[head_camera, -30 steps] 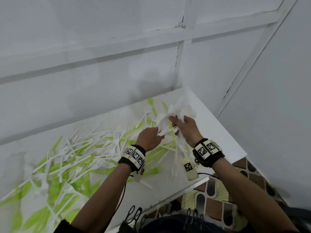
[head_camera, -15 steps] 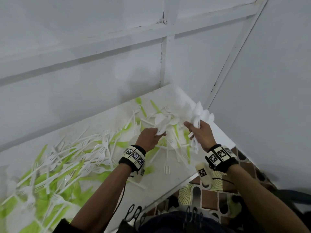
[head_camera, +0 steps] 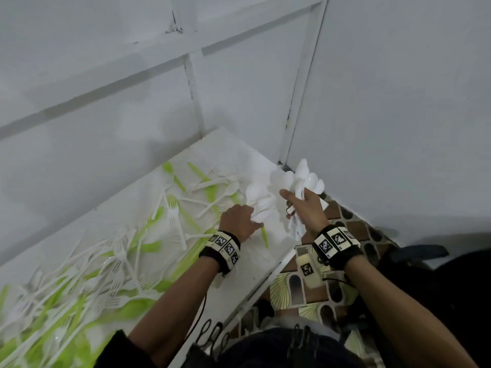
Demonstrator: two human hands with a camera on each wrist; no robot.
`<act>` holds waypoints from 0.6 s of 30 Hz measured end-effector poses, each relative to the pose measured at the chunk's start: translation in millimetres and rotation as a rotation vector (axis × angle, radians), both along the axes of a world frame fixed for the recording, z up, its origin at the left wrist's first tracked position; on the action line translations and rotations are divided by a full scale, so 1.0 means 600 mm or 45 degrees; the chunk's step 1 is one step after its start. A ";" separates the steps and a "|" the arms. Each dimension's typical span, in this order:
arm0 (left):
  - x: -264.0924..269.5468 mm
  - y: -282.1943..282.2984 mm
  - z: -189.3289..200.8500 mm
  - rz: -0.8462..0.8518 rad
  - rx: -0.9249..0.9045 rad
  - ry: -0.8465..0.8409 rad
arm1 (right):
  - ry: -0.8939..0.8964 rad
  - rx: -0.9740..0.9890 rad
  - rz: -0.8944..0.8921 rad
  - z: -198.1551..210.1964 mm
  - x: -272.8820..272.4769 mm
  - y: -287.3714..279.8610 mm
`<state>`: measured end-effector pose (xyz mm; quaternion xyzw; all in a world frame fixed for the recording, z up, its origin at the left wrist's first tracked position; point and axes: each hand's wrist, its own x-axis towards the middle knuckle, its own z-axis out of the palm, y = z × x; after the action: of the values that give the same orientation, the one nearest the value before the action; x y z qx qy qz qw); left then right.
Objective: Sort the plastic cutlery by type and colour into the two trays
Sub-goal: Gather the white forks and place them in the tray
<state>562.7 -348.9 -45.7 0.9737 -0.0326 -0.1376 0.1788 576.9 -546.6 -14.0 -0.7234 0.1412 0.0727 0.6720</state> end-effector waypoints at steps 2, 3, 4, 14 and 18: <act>0.004 -0.004 -0.002 -0.027 0.043 -0.016 | 0.017 -0.019 -0.019 -0.002 -0.005 -0.013; 0.005 -0.005 0.001 -0.034 0.056 -0.015 | 0.023 -0.031 -0.018 -0.003 -0.007 -0.018; 0.005 -0.003 0.003 -0.037 0.066 -0.022 | 0.032 -0.038 -0.011 -0.006 -0.008 -0.021; -0.004 0.078 0.014 0.388 -0.382 -0.139 | 0.090 -0.024 0.152 -0.027 0.012 0.031; -0.025 0.109 0.021 0.518 -0.561 -0.324 | 0.031 -0.157 0.276 -0.023 0.041 0.075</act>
<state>547.4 -283.7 -33.2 0.9074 0.1117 0.0342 0.4036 601.2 -501.7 -27.6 -0.7734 0.0745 0.1449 0.6127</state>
